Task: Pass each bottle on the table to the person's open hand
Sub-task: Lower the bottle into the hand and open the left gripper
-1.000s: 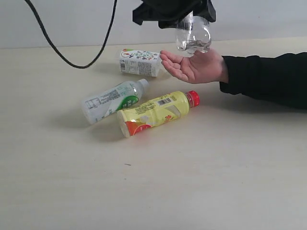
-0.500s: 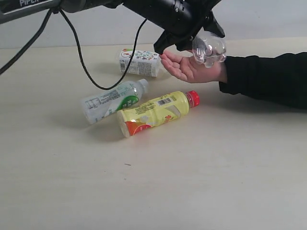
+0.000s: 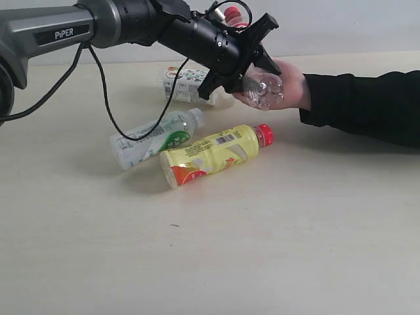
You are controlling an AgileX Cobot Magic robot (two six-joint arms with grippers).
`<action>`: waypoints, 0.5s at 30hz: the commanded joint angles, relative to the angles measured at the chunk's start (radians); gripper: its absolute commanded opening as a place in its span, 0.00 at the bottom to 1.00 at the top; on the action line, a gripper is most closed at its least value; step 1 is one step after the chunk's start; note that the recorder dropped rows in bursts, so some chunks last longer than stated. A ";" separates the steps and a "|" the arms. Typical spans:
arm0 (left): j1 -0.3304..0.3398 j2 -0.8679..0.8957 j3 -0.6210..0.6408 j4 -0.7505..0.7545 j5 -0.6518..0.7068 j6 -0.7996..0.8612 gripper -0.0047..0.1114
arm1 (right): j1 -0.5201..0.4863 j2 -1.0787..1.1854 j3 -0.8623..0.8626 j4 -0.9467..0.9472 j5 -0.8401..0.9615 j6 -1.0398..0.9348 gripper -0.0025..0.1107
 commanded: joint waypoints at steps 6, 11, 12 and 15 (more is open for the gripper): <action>0.004 0.005 -0.008 -0.028 -0.050 0.012 0.71 | -0.004 -0.004 0.005 0.000 -0.011 -0.001 0.02; 0.004 0.005 -0.008 -0.030 -0.039 0.067 0.76 | -0.004 -0.004 0.005 0.000 -0.011 -0.001 0.02; 0.004 0.005 -0.008 -0.030 -0.033 0.067 0.76 | -0.004 -0.004 0.005 0.000 -0.011 -0.001 0.02; 0.004 0.000 -0.008 -0.030 -0.015 0.072 0.76 | -0.004 -0.004 0.005 0.000 -0.011 -0.001 0.02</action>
